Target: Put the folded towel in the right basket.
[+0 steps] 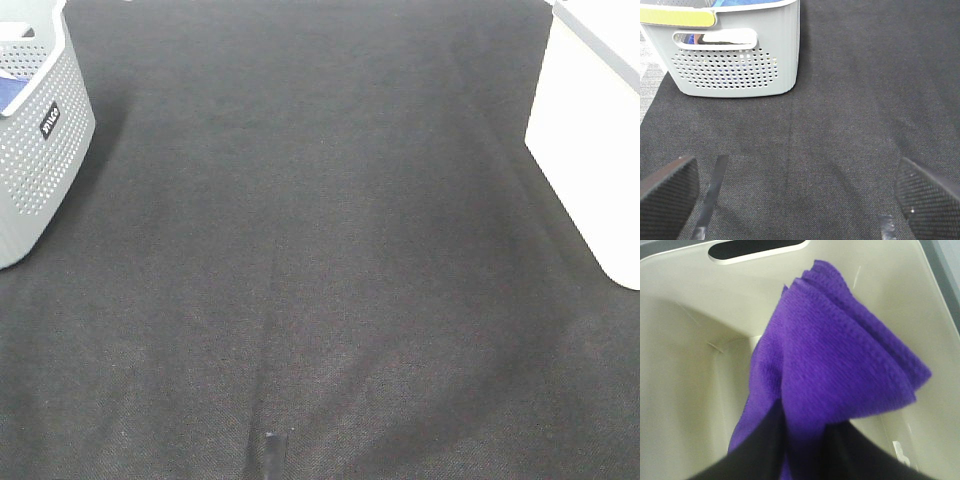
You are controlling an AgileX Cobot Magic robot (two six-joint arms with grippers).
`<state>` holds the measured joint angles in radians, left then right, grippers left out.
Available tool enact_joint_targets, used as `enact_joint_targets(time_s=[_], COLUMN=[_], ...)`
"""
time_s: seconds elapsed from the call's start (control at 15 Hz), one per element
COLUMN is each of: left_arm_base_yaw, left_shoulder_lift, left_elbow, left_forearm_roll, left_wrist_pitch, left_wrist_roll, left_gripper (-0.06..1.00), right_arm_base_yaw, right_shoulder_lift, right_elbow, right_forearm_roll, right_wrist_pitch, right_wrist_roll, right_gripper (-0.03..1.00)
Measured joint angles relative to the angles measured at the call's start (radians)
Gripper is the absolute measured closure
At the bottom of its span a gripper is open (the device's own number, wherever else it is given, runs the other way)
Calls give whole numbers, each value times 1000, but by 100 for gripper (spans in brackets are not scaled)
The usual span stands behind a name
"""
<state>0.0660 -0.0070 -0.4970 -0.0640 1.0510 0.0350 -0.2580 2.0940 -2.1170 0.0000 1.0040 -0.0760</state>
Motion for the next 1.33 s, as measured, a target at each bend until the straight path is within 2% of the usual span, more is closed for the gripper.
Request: enact_joint_targets(time_s=[0.07,0.13,0.2,0.27,0.47,0.6,0.8,1.0,1.2,1.33], left_arm_base_yaw=[0,0,0,0,0,0,0,0,0,0], left_shoulder_lift=[0,0,0,0,0,0,0,0,0,0], left_elbow=[0,0,0,0,0,0,0,0,0,0], left_forearm_roll=[0,0,0,0,0,0,0,0,0,0], left_wrist_pitch=[0,0,0,0,0,0,0,0,0,0], left_wrist_roll=[0,0,0,0,0,0,0,0,-1,-1], left_gripper=[-5,-5,-5,-5,-5,-5,-5,-5,-5,-5], right_arm_base_yaw=[0,0,0,0,0,25,189,300,343,349], right_shoulder_lift=[1,1,1,1,-3,-46,-167,-213,-252,-353], right_elbow=[0,0,0,0,0,0,-2,-4,31,151], right_forearm_roll=[0,0,0,0,11,20,40,42,55,67], right_wrist_pitch=[4,16,25,30,51,125,154,206,208,207], right_wrist_roll=[-1,-5,-12,-18,-28,-49,-27,26,46,50], right_gripper=[56,22,10,3,-1,-2,-2,-2,-2,-1])
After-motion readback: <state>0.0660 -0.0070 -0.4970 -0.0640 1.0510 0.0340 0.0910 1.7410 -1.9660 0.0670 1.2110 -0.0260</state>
